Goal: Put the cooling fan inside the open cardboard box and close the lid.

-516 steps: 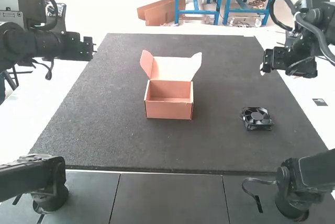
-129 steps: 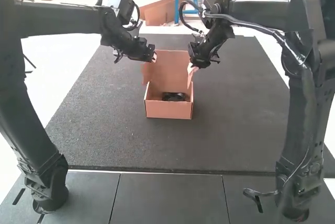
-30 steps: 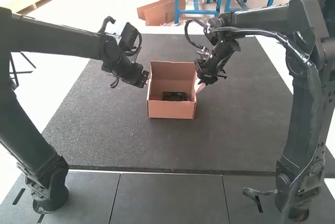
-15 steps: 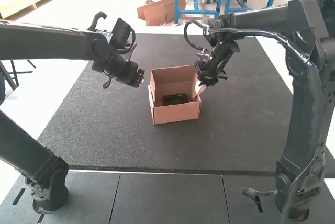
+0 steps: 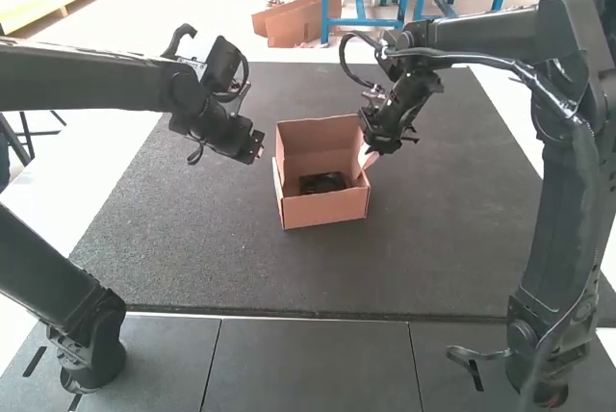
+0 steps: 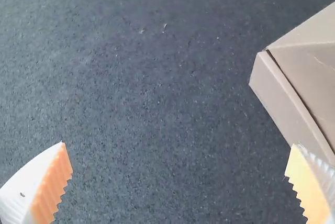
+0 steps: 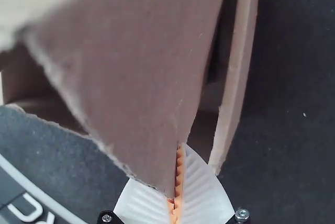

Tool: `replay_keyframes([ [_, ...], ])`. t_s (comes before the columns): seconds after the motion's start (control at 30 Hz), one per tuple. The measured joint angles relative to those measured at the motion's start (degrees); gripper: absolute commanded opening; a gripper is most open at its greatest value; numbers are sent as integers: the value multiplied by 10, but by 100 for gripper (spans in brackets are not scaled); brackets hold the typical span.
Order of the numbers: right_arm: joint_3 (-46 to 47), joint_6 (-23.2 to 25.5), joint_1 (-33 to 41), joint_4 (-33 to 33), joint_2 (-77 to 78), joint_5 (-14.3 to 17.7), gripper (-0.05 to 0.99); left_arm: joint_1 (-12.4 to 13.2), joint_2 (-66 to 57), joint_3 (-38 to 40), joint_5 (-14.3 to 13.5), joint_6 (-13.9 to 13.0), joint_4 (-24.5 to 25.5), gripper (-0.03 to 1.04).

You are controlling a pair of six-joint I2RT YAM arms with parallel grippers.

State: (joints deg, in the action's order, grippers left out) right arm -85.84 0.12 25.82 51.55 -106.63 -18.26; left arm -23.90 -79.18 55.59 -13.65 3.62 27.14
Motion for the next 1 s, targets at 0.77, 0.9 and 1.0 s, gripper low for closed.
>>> replay_keyframes([
  [0.77, -32, 0, 14, 28, 13, 18, 91, -4, -127, 191, -68, -22, -64, 97],
  [0.9, -33, -9, -9, 8, 69, 17, 91, -37, -149, 208, -67, -23, -63, 97],
  [1.0, -33, -14, -33, -45, 120, 24, 91, -46, -156, 213, -67, -23, -59, 97],
])
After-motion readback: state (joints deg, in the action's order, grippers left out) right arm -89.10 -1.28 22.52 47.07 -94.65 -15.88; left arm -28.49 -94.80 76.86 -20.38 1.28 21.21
